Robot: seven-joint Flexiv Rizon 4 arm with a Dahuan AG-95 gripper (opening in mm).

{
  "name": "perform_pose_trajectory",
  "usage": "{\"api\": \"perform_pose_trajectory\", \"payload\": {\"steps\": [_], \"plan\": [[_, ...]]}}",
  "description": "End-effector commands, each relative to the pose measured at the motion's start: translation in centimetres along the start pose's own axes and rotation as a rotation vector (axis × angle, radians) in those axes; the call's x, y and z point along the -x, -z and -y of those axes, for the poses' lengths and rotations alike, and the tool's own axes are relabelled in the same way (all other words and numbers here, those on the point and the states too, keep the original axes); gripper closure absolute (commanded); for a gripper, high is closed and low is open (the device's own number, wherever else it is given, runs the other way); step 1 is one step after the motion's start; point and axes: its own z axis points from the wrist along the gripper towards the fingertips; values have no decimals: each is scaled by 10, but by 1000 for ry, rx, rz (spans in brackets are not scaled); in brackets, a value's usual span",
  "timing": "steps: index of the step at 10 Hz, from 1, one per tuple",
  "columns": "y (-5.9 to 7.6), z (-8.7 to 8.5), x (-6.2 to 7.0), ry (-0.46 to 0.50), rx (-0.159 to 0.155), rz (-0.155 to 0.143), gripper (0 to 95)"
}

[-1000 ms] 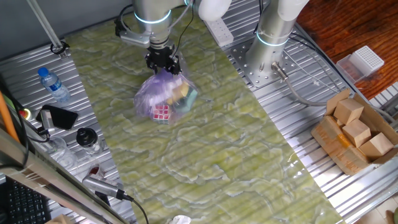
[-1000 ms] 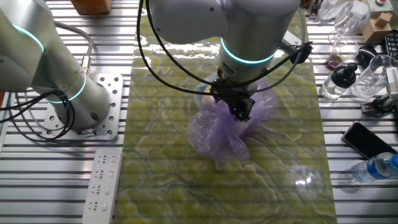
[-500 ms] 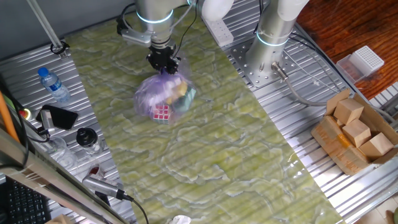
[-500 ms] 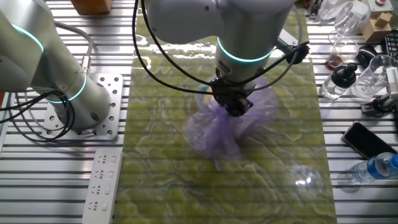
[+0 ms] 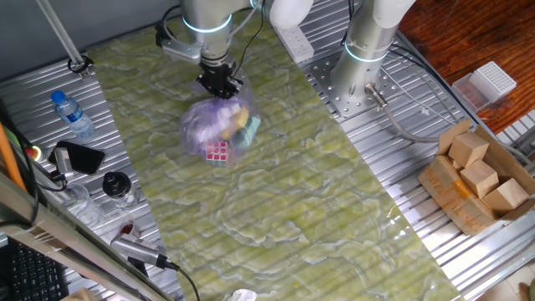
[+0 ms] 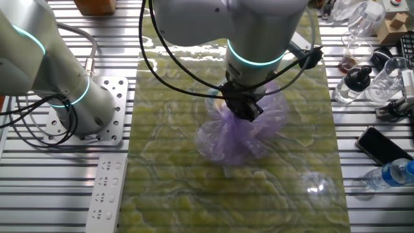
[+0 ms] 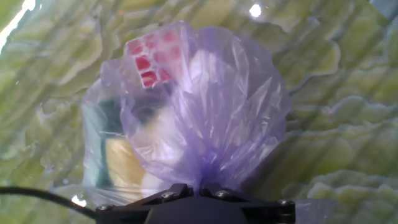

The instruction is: Pick up a bag of things

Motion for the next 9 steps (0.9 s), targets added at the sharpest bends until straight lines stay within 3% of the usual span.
{"api": "perform_pose_trajectory", "payload": {"steps": [1,7,9], "plan": [[16,0,-1,-91,27,8,950],[49,3,5,-161,32,9,950],[69,2,7,-183,29,1,950]]}}
